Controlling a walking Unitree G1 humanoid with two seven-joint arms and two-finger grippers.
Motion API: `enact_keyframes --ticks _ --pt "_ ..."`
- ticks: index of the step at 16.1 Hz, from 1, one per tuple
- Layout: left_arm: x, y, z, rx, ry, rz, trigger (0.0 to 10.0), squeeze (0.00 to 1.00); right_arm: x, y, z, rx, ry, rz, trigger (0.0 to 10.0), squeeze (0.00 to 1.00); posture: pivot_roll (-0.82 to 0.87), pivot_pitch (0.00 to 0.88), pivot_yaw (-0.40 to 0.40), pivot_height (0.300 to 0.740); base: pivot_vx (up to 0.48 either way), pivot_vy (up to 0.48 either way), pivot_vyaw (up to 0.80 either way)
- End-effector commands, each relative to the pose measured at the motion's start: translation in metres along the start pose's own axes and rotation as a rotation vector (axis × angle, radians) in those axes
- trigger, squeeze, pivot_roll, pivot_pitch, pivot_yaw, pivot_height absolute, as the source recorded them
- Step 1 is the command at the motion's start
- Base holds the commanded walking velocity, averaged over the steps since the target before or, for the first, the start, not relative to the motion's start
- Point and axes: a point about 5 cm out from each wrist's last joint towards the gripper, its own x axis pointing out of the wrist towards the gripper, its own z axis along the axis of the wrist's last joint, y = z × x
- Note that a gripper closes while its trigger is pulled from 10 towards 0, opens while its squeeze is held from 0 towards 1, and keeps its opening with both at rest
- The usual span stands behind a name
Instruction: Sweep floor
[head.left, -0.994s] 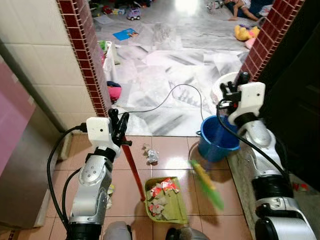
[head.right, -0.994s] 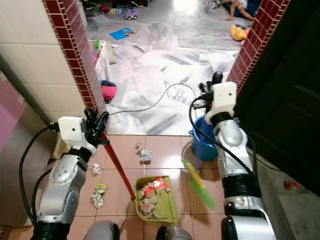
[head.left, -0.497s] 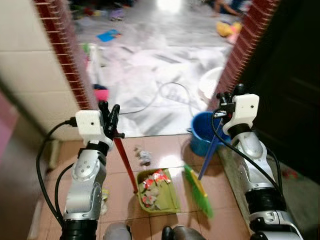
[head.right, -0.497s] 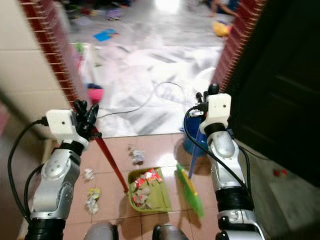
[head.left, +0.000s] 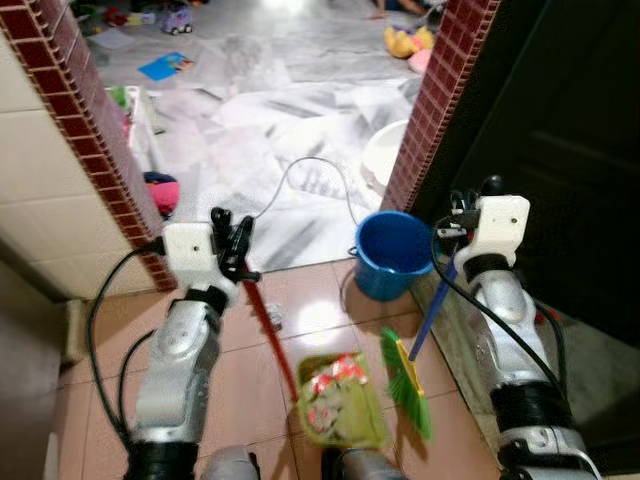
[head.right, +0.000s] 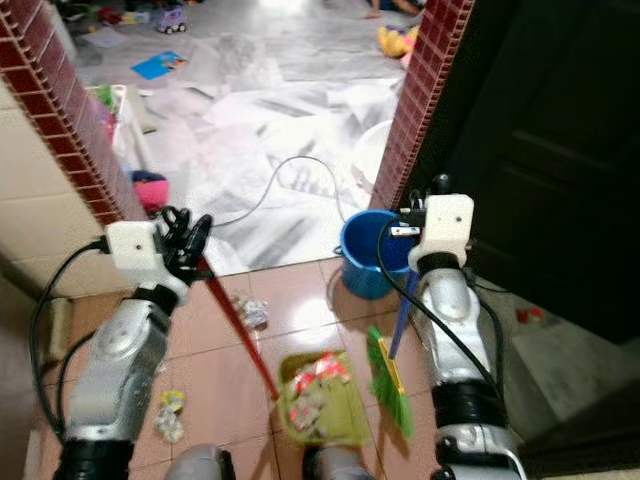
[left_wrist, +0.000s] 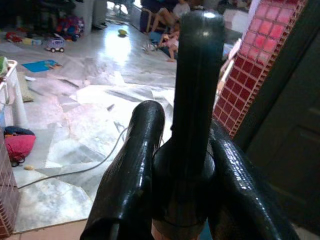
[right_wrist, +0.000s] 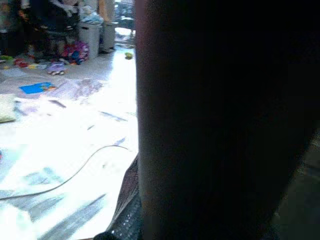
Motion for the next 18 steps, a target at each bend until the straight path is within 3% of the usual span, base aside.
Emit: enact_keyframes --ticks 1,7,8,12,14,18 --pt "0.002 -0.009 0.013 -0.003 -0.057 -0.038 10.0 0.0 -0.002 -0.012 -0.008 -0.034 0.044 -0.051 10.0 0.0 0.01 0.0 -0.03 0.74 0.0 0.0 -0.8" --pt "0.007 -0.011 0.019 0.063 -0.077 -0.066 10.0 0.0 0.002 -0.008 -0.007 -0.001 0.035 -0.07 10.0 0.0 0.02 0.0 -0.001 0.74 0.0 0.0 -0.8" --pt "0.006 -0.01 0.013 0.103 -0.056 -0.068 10.0 0.0 -0.001 -0.006 -0.007 0.03 0.018 -0.08 10.0 0.0 0.01 0.0 0.047 0.74 0.0 0.0 -0.7" --pt "0.009 -0.013 0.005 0.151 -0.004 -0.137 10.0 0.0 -0.016 -0.005 -0.009 0.057 -0.005 -0.122 10.0 0.0 -0.03 0.0 0.124 0.74 0.0 0.0 0.0" --pt "0.012 -0.008 0.009 0.166 -0.024 -0.11 10.0 0.0 -0.02 -0.003 -0.01 0.063 -0.003 -0.11 10.0 0.0 -0.04 0.0 0.114 0.74 0.0 0.0 0.0" --pt "0.022 -0.006 0.044 0.106 -0.18 -0.015 10.0 0.0 -0.015 0.006 0.0 0.015 -0.043 0.029 10.0 0.0 -0.04 0.0 0.06 0.74 0.0 0.0 0.0"
